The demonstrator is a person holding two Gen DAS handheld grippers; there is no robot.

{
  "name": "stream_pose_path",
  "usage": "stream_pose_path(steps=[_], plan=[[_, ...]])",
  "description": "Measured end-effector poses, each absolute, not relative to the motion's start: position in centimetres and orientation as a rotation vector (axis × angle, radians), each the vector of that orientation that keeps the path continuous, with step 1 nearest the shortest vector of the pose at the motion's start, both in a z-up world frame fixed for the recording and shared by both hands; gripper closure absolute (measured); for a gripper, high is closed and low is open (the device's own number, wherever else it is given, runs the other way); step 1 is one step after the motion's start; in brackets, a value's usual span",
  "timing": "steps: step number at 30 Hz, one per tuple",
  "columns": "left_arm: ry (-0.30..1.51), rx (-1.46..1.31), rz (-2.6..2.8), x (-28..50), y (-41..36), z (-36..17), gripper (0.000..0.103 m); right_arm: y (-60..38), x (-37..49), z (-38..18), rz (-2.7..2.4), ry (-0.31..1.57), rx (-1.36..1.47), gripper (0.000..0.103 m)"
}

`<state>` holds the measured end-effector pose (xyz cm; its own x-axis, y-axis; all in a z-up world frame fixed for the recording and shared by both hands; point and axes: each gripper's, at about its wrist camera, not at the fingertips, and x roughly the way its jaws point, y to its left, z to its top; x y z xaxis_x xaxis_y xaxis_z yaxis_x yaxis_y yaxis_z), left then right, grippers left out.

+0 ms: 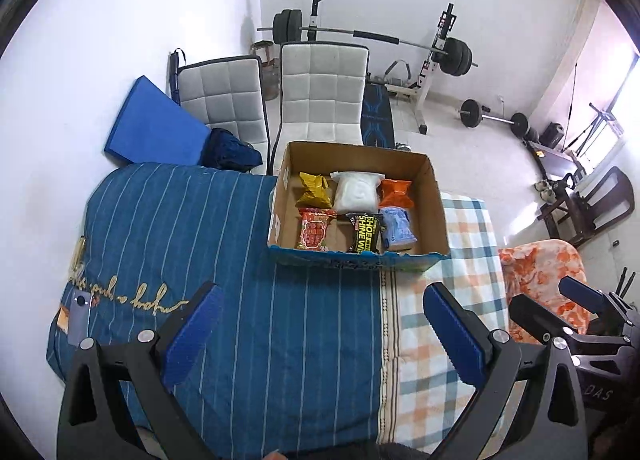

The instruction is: Organize soft objects

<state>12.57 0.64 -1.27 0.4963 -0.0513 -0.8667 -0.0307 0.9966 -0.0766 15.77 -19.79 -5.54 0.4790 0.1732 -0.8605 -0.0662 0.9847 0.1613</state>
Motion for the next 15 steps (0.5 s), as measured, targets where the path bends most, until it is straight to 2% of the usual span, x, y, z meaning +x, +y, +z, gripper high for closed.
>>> stream_pose_path(steps=[7,15], plan=[[1.028,-0.088,-0.019,9.5,0.3,1.4,0.000,-19.4,11.2,-1.9,0.173,1.021,0.090,0.000],[0.990,-0.065,-0.039,7.5,-0.2,3.6,0.000,-19.9,9.0,-0.2,0.179,1.005,0.097,0.000]])
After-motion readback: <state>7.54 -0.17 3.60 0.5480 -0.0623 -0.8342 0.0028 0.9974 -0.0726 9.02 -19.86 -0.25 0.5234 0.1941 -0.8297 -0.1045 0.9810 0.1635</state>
